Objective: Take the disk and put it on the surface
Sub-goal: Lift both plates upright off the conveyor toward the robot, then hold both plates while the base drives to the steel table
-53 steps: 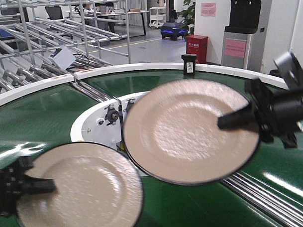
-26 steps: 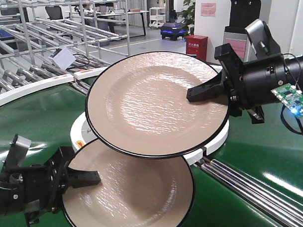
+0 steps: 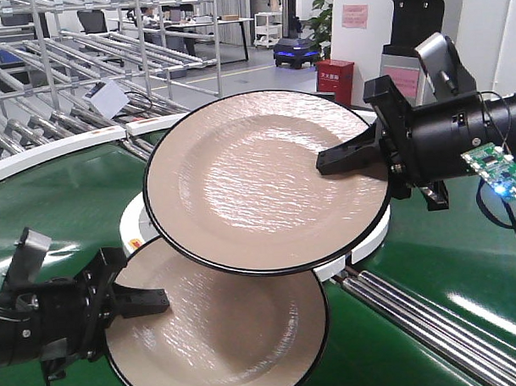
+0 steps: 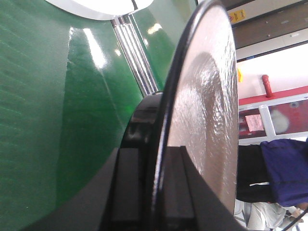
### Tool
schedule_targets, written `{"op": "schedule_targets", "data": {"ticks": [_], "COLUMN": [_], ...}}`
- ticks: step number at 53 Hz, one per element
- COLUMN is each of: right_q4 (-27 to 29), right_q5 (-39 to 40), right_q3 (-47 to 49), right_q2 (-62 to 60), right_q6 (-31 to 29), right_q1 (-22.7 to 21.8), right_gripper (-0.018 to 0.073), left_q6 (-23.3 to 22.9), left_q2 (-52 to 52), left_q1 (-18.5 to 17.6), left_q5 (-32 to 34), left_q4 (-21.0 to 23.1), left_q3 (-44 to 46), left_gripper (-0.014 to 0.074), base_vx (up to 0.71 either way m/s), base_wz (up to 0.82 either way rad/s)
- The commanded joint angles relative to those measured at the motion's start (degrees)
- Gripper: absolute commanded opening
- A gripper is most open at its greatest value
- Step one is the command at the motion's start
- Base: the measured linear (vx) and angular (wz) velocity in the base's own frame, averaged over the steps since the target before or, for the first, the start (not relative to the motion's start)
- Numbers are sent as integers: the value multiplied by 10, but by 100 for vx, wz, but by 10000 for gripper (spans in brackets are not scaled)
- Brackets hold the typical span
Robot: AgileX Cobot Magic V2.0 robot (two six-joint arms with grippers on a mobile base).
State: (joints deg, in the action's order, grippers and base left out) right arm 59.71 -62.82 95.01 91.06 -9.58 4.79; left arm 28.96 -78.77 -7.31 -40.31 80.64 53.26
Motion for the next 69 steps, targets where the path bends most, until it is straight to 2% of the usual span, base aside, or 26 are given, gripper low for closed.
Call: {"op": "schedule_targets", "data": {"ticks": [1, 32, 69], "right_q4": [66, 66, 66], "right_q5": [34, 34, 34], "right_q3": [22, 22, 22], "right_q2": [-26, -26, -26], "right_q6": [-3, -3, -3], "right_q1": [-2, -2, -2], "right_gripper": [-8, -8, -8], "left_q6": [-9, -9, -9], "left_q2": [22, 22, 22], "left_q1": [-3, -3, -3], "left_q5": [-13, -12, -13], "left_q4": [60, 61, 61], "left_q3": [21, 21, 21], "left_gripper": [1, 1, 1], "base_vx": [0, -5, -29], "base_wz": [0, -1, -5]}}
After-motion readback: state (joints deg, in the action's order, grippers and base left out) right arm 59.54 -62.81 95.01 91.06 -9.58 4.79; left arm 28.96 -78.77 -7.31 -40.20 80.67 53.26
